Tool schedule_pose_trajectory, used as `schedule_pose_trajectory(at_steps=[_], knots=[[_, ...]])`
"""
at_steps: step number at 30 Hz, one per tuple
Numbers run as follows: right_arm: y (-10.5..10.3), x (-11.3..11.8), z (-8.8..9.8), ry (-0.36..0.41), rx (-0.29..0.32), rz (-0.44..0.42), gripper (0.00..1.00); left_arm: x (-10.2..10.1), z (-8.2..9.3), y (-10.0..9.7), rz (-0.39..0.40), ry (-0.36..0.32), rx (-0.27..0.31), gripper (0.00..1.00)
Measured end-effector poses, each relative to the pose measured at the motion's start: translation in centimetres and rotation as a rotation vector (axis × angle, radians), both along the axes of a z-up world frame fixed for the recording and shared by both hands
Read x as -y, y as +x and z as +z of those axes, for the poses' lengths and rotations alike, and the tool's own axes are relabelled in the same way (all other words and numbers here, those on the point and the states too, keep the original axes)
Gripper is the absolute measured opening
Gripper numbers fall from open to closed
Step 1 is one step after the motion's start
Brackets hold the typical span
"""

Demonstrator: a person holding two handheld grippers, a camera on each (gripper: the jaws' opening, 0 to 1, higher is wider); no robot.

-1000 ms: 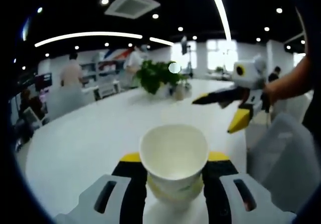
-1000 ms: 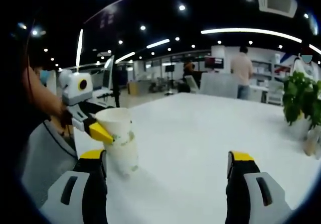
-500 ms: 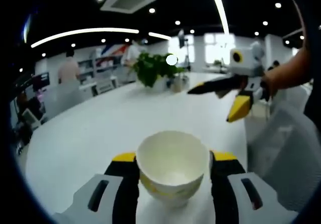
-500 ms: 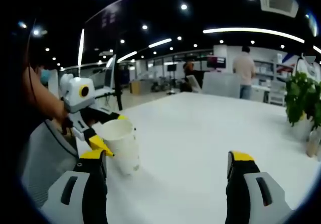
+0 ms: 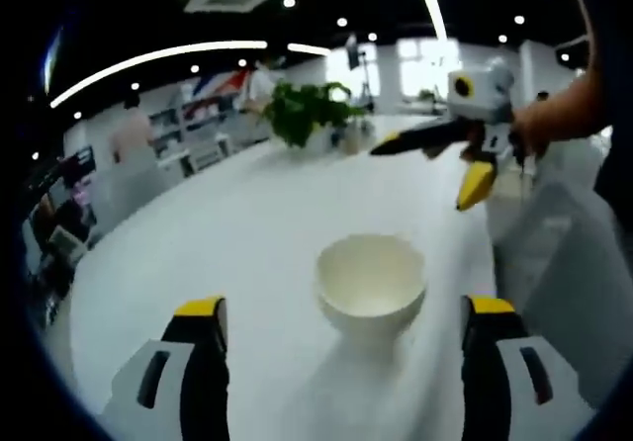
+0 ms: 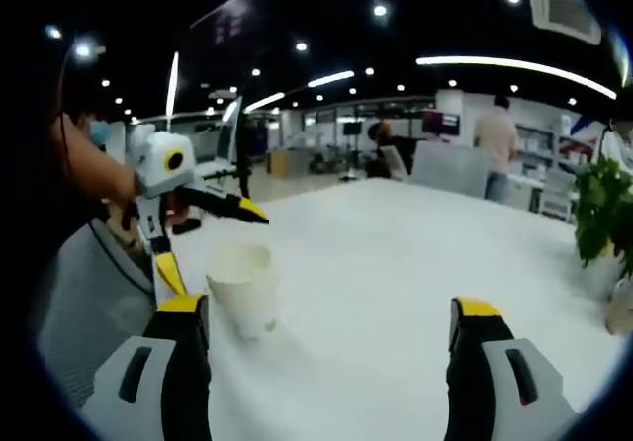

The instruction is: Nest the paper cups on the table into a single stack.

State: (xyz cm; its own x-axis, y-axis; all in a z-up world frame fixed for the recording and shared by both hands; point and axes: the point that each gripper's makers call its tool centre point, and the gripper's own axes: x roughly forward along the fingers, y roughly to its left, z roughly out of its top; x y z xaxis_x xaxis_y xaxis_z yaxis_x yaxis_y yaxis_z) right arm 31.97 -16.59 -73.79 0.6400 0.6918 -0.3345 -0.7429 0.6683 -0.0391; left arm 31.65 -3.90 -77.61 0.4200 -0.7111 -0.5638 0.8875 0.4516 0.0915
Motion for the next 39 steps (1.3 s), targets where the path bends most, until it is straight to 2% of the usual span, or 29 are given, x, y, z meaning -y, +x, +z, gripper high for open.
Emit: schedule_pose_trajectory(at_steps=[2, 4, 5, 7, 9, 11, 15, 19, 21, 23, 26, 29, 33, 35, 39], knots=[[-0.1, -0.6, -0.3, -0.001, -0.016, 0.017, 1.00, -0.1, 0.1, 0.0, 0.001, -0.019, 0.009, 0.96], [-0.3, -1.2, -1.1, -0.007, -0.075, 0.037, 0.98, -0.3, 0.0, -0.2, 0.001, -0.022, 0.000, 0.94], [-0.3, -1.4, -1.5, -0.017, -0.084, 0.048, 0.97, -0.4, -0.1, -0.1, 0.000, -0.018, 0.000, 0.92], [-0.5, -1.7, -2.2, -0.061, -0.091, 0.085, 0.96, -0.5, -0.6, -0.1, -0.016, -0.001, -0.004, 0.89], [-1.0, -2.3, -3.3, -0.114, -0.124, 0.153, 0.92, -0.3, -0.9, -0.2, -0.042, 0.017, -0.008, 0.86], [-1.3, -2.8, -4.1, -0.142, -0.151, 0.196, 0.90, 0.0, -1.0, -0.2, -0.071, 0.024, -0.010, 0.82], [-1.4, -4.4, -5.0, -0.175, -0.165, 0.251, 0.82, 0.6, -1.1, -0.5, -0.115, 0.029, -0.010, 0.76], [-1.4, -5.8, -6.0, -0.197, -0.188, 0.275, 0.74, 1.1, -2.1, -1.1, -0.190, 0.077, -0.015, 0.62], [-1.0, -6.3, -6.1, -0.183, -0.187, 0.263, 0.71, 1.1, -2.6, -0.8, -0.192, 0.109, -0.001, 0.60], [-1.1, -7.1, -6.2, -0.158, -0.206, 0.268, 0.63, 1.4, -2.7, -0.9, -0.191, 0.102, -0.019, 0.58], [-1.3, -8.0, -6.7, -0.190, -0.183, 0.287, 0.52, 1.7, -3.0, -1.2, -0.182, 0.091, -0.048, 0.52], [-1.0, -8.0, -7.0, -0.203, -0.181, 0.270, 0.42, 2.0, -2.8, -0.9, -0.148, 0.075, -0.038, 0.46], [-1.2, -8.4, -7.0, -0.197, -0.186, 0.275, 0.38, 2.5, -2.3, -0.7, -0.149, 0.053, -0.025, 0.42], [-1.4, -8.5, -7.0, -0.195, -0.192, 0.284, 0.35, 2.5, -2.4, -0.5, -0.151, 0.064, -0.012, 0.39], [-1.5, -8.8, -7.0, -0.180, -0.196, 0.291, 0.31, 2.2, -2.2, -0.5, -0.154, 0.060, -0.026, 0.39]])
